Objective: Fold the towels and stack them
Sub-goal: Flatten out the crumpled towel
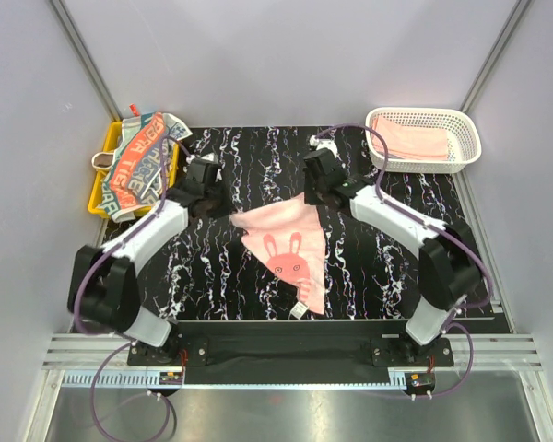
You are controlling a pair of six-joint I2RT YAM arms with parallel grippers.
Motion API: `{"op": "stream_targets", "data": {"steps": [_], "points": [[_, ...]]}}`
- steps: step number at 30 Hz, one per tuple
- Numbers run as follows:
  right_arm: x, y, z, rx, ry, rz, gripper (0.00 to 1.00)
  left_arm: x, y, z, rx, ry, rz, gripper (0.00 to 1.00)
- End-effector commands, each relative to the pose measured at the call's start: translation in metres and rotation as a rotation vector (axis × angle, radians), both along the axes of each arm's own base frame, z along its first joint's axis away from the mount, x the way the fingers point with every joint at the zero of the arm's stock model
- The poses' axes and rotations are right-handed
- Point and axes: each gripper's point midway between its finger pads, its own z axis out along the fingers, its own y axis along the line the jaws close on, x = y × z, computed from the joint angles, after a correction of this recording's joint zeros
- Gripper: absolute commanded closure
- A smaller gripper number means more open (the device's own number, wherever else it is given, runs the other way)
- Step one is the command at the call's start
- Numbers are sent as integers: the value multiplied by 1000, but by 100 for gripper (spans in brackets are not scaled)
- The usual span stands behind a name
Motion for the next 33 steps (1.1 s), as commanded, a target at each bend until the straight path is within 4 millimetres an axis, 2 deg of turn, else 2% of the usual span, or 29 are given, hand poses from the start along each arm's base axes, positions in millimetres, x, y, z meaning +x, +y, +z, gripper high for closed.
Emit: {"op": "stream_targets", "data": {"steps": [1, 2, 3, 4, 5, 6, 7, 8, 9, 10, 11, 12, 13, 14, 16, 17, 18, 19, 24, 28, 33], "points": [[-10, 0, 93, 121, -182, 74, 100, -7, -10, 79, 32, -198, -78, 100], [-15, 0, 103, 133, -202, 99, 100, -10, -7, 91, 58, -231, -69, 100], [-21, 4, 117, 161, -224, 136, 100, -23, -10, 115, 50, -281, -91, 100], [-27, 4, 130, 176, -249, 159, 100, -29, -11, 129, 52, -316, -107, 100], [-37, 1, 159, 197, -311, 188, 100, -33, -11, 151, 44, -368, -106, 100], [-45, 3, 173, 216, -338, 219, 100, -47, -13, 172, 29, -409, -128, 100], [-58, -1, 198, 231, -392, 249, 100, -55, -12, 184, 26, -441, -141, 100], [-65, -2, 214, 248, -421, 268, 100, -61, -12, 205, 11, -485, -143, 100], [-74, -2, 225, 265, -438, 295, 100, -71, -16, 216, -2, -507, -166, 100], [-82, -2, 237, 283, -463, 316, 100, -83, -12, 230, -8, -533, -172, 100], [-95, -7, 260, 313, -507, 331, 100, -90, -12, 240, -20, -551, -181, 100], [-103, -8, 269, 329, -519, 349, 100, -100, -13, 259, -46, -591, -196, 100], [-109, -12, 278, 340, -537, 350, 100, -108, -12, 266, -58, -599, -205, 100], [-123, -15, 298, 387, -569, 372, 100, -118, -9, 282, -83, -637, -210, 100], [-136, -20, 313, 428, -571, 372, 100, -133, -7, 312, -135, -695, -223, 100], [-142, -23, 328, 448, -588, 372, 100, -140, -6, 325, -158, -718, -234, 100], [-145, -27, 330, 444, -577, 363, 100, -146, -5, 335, -174, -733, -241, 100], [-149, -28, 336, 456, -586, 366, 100, -153, -2, 357, -206, -779, -241, 100], [-171, -44, 370, 515, -656, 367, 100, -173, 2, 398, -279, -857, -264, 100], [-191, -55, 389, 554, -701, 382, 100, -183, 2, 408, -328, -875, -281, 100], [-208, -63, 403, 587, -730, 402, 100, -197, 9, 421, -384, -915, -270, 100]]}}
